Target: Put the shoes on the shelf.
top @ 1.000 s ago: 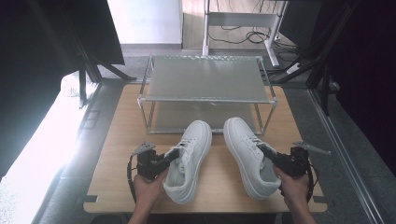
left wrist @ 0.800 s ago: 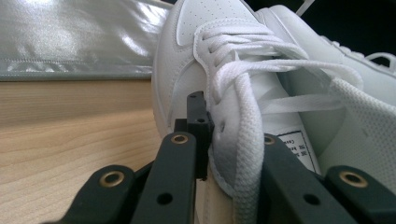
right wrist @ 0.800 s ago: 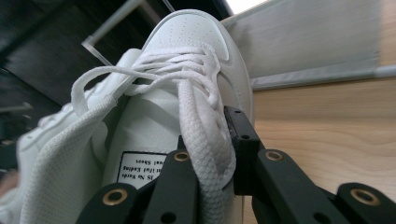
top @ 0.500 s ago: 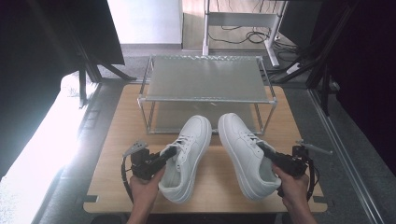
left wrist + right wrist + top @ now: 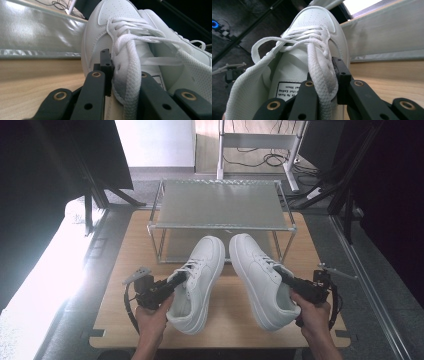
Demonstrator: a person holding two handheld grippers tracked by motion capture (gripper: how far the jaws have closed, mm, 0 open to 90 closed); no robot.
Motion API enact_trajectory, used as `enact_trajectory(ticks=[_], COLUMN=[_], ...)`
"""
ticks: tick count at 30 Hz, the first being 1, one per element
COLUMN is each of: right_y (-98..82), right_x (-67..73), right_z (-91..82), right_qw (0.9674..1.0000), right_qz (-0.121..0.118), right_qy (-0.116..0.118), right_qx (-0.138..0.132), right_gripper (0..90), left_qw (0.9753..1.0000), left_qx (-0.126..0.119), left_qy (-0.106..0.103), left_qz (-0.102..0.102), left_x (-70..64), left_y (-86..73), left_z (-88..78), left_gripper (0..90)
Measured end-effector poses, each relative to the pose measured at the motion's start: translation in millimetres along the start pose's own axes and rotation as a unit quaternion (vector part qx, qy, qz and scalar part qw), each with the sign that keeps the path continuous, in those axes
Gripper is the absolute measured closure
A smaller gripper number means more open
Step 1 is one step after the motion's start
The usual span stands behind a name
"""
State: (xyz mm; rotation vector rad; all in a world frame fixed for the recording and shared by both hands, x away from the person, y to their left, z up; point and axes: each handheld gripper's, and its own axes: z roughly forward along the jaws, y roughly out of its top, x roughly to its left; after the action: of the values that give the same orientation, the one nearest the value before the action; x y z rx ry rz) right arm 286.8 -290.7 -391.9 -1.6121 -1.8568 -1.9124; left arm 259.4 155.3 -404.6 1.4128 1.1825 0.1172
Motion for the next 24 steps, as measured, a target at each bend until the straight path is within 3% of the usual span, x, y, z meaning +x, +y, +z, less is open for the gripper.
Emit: enact_trajectory(ticks=[12, 24], right_y=[16.3, 38.1], right_x=[8.0, 11.1], right_z=[1.0, 13.3], right_qw=[0.9997, 0.9987], right_qz=[0.011, 0.024], right_qy=[0.012, 0.013], right_qx=[-0.019, -0.043], right_gripper=[83.5, 83.5], left_qw=[0.9995, 0.9982], left_qx=[-0.030, -0.058], left_qy=[-0.009, -0.010], left_qz=[0.000, -0.010], left_x=[-10.7, -15.0], left_y=[24.1, 50.4], left_z=[-0.3, 12.2], left_gripper=[84.7, 84.6])
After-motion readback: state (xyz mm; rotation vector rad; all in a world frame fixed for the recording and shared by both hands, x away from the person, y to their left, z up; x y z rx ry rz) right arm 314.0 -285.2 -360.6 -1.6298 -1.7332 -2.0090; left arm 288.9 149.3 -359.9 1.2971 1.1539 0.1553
